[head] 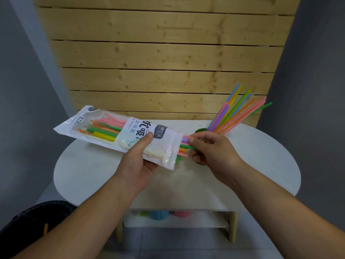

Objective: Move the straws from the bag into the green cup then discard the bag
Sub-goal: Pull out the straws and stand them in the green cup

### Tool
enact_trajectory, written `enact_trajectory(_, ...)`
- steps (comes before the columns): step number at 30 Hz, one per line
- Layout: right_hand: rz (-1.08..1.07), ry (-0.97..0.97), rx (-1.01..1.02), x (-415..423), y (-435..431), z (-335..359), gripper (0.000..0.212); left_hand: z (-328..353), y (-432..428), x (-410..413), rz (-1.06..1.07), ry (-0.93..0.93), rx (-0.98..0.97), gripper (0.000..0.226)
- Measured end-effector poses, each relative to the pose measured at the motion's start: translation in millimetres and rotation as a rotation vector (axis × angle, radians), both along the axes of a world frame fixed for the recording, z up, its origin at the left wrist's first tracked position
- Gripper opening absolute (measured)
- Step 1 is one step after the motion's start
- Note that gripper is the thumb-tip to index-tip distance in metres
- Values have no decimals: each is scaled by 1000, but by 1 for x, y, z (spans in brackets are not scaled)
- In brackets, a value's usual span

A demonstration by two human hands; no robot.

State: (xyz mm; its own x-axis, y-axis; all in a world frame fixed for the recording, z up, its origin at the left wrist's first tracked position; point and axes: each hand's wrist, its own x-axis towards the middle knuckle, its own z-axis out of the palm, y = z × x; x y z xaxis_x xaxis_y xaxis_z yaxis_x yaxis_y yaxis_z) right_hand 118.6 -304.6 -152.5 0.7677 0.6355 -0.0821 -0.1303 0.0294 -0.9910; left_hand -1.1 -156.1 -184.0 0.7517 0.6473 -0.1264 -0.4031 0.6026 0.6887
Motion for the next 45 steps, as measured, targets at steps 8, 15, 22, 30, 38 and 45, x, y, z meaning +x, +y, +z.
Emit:
enact_trajectory(8,-64,66,6,6,-7,2,18,0,4,-1,32,-16,-19,44)
enact_trajectory(15,-2,-5,12,0,-6,-1,21,1,2,-1,34,-19,-24,49)
enact_trajectory(22,-49,78,34,8,-9,6,4,-1,5,-2,36,-12,-24,46)
enact_trajectory(30,-44,175,131,8,-13,8,35,4,5,-2,38,-24,-40,45)
enact_trajectory(38,-24,178,130,-8,-14,-6,71,14,15,-7,101,-71,-102,29)
enact_trajectory(45,33,260,160,-32,11,-7,32,15,6,-8,40,-96,-82,44)
